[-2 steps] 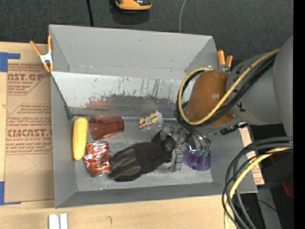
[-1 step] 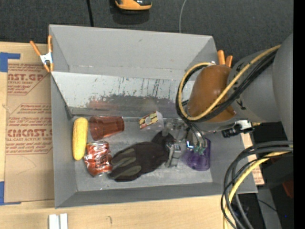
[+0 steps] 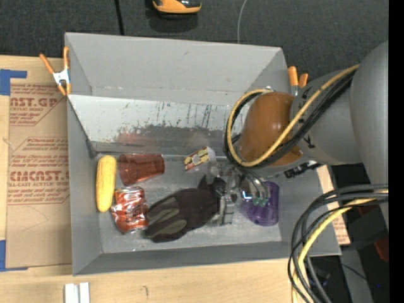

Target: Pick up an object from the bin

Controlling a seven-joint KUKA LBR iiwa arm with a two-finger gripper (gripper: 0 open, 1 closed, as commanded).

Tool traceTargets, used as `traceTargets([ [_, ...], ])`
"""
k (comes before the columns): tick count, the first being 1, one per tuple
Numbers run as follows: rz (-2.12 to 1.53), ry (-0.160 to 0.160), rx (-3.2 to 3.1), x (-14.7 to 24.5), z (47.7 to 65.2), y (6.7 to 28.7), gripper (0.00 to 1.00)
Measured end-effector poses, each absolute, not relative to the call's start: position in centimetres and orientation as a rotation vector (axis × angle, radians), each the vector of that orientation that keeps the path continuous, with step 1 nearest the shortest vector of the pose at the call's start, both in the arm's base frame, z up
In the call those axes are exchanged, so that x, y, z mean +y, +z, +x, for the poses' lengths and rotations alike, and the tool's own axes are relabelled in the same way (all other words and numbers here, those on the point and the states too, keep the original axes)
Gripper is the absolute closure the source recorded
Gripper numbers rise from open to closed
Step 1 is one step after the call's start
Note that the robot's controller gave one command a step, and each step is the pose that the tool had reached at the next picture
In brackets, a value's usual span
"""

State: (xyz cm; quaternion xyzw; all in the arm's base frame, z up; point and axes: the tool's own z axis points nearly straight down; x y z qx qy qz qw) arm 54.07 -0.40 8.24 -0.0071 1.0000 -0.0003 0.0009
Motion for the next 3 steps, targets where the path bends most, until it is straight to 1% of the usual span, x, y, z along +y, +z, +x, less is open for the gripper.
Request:
traceTargets([
  [1, 0.153, 0.002, 3.132, -0.08, 54.21, 7.16, 1.00],
  [3, 0.154, 0.002, 3.136, -0.07, 54.09, 7.55, 1.00],
])
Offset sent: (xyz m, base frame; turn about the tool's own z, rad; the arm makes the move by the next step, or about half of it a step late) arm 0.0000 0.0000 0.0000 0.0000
